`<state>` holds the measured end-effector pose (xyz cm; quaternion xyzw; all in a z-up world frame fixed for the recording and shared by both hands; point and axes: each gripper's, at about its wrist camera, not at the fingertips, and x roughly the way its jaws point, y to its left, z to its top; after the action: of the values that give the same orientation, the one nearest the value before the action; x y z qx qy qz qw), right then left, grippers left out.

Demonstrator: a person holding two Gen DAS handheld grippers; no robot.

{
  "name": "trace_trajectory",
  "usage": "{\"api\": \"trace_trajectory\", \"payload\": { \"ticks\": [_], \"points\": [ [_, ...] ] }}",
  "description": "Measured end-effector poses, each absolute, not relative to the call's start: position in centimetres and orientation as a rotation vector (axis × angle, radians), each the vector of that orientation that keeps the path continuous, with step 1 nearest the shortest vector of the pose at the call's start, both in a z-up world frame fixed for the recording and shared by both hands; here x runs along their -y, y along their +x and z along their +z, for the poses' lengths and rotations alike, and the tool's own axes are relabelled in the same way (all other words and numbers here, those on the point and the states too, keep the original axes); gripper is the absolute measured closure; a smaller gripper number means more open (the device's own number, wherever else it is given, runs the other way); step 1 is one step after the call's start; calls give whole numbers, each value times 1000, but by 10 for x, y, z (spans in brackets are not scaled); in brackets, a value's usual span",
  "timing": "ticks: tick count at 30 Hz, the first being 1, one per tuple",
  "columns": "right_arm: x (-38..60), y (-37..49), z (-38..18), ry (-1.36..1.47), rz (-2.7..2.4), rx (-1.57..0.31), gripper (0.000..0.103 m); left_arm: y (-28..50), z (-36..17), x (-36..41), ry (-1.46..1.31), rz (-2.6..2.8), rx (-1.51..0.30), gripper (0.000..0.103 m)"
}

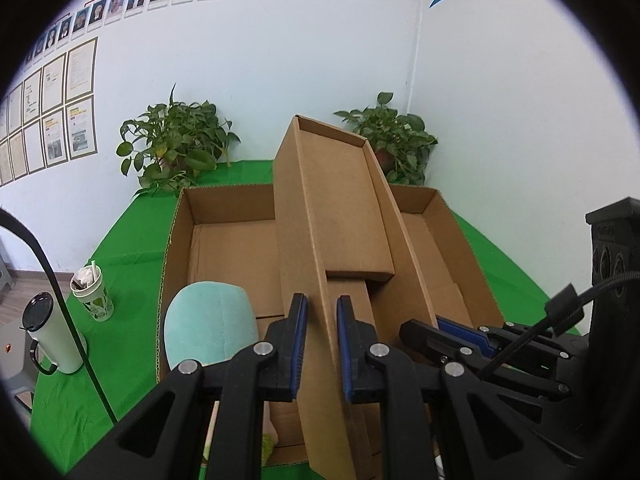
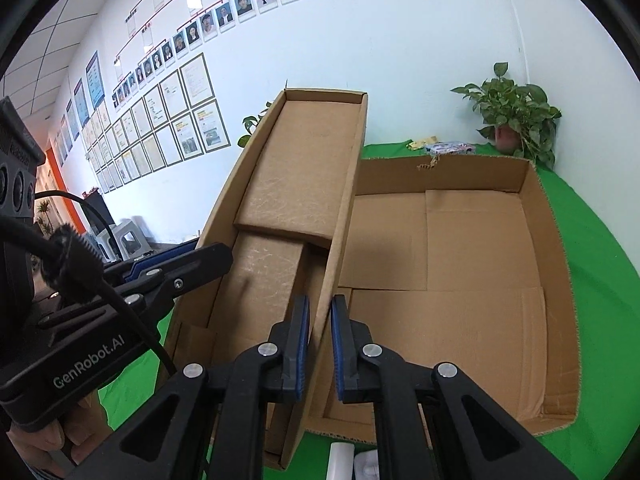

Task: Organize objects
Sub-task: 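Lift the cardboard tray with the left gripper and carry it into the box, then lower the cardboard tray beside the plush toy and open the left gripper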

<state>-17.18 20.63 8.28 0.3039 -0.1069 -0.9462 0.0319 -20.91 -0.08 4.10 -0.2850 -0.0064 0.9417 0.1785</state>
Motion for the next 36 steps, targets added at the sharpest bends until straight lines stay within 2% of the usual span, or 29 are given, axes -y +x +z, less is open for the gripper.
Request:
{"api": "trace_trajectory", "payload": {
  "ticks": [10, 15, 23, 31, 36],
  "points": [
    [-219, -243, 12, 1071, -2846, 370, 96, -240, -10, -1, -1010, 2651, -58, 90],
    [-227, -273, -24, 1146, -2826, 405, 96, -255, -40, 0, -1124, 2601, -39, 90],
    [-214, -307, -56, 1235, -2846, 416, 98, -242, -29, 9, -1114, 2605, -38, 88],
    [-166, -342, -71, 1321, -2915, 258, 98, -207, -21, 39, -1044, 2674, -72, 88],
    [-141, -366, -79, 1374, -2949, 150, 97, -199, -30, 58, -1038, 2679, 3, 87]
  ]
}}
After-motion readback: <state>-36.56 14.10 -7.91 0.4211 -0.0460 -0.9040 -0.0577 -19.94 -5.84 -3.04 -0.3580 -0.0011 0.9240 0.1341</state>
